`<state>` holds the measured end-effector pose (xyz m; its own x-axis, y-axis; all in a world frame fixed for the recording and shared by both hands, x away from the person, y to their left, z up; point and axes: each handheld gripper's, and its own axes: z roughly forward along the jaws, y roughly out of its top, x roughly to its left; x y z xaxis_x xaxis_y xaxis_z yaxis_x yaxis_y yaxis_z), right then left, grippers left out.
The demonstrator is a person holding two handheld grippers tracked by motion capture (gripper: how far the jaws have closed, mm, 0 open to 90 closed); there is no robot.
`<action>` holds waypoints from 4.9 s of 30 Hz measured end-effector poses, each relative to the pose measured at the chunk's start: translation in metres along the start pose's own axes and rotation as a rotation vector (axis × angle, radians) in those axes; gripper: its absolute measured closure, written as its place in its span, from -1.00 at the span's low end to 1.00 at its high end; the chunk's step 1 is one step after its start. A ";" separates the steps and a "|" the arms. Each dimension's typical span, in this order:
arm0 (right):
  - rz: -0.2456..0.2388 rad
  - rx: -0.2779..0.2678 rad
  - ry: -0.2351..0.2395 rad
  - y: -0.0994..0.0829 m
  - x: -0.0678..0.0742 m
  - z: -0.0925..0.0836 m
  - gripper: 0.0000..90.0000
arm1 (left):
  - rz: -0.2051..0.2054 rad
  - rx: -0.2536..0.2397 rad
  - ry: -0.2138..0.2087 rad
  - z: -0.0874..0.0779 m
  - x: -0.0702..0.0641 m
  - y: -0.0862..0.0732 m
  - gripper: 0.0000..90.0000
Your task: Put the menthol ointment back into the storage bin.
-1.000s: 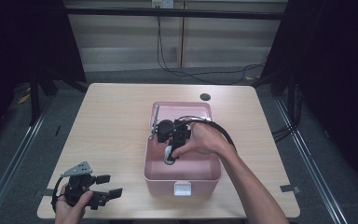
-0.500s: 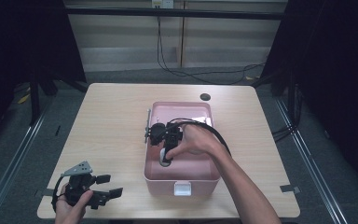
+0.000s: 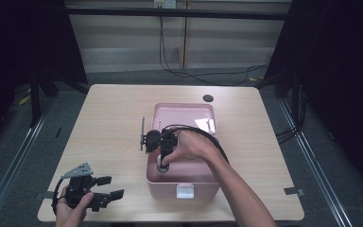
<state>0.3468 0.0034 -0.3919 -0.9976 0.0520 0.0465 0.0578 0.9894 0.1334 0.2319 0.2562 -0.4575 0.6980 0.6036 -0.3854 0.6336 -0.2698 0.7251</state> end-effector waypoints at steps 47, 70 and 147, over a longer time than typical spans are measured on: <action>0.039 -0.035 0.002 0.006 0.003 0.039 0.14 | -0.008 -0.001 0.001 -0.001 0.000 -0.001 -0.62; 0.150 -0.128 0.003 -0.008 0.001 0.024 -0.52 | -0.005 0.001 0.001 -0.001 0.000 -0.001 -0.62; 0.669 -0.838 -0.420 -0.242 0.087 -0.049 -0.49 | 0.003 0.005 0.006 -0.001 -0.002 -0.003 -0.58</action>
<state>0.2482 -0.2383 -0.3715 -0.6831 0.7290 0.0438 0.4312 0.3541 0.8299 0.2285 0.2565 -0.4587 0.6981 0.6072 -0.3795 0.6328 -0.2752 0.7238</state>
